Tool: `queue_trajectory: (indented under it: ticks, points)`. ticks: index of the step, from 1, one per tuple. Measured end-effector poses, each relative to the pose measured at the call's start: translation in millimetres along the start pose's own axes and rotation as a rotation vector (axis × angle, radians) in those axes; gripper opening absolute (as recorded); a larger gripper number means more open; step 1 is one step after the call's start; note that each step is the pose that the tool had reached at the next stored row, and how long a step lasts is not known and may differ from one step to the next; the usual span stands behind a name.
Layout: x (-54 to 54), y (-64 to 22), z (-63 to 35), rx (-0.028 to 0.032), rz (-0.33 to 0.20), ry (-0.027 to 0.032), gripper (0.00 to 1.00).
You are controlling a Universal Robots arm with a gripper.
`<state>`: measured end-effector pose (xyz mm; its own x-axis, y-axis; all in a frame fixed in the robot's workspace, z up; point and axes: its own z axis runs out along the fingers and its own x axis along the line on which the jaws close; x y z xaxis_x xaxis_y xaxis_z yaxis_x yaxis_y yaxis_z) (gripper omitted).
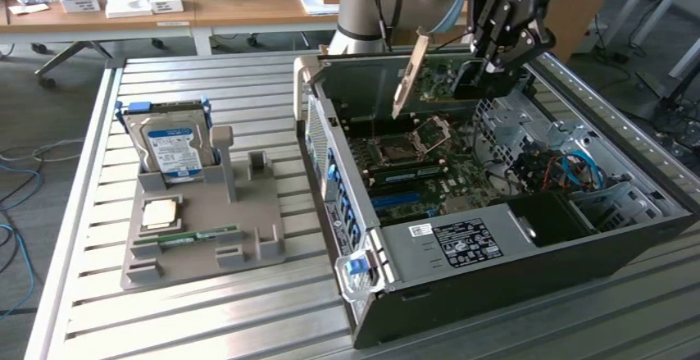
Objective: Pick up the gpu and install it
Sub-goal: 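Insert the gpu into the slot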
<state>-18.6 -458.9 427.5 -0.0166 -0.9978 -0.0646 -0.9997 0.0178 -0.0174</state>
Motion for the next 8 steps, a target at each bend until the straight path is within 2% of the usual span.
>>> queue_trajectory:
  ticks: [8]
  points:
    - [0.4,0.5,7.0,0.0021,-0.005,-0.0005,0.27]
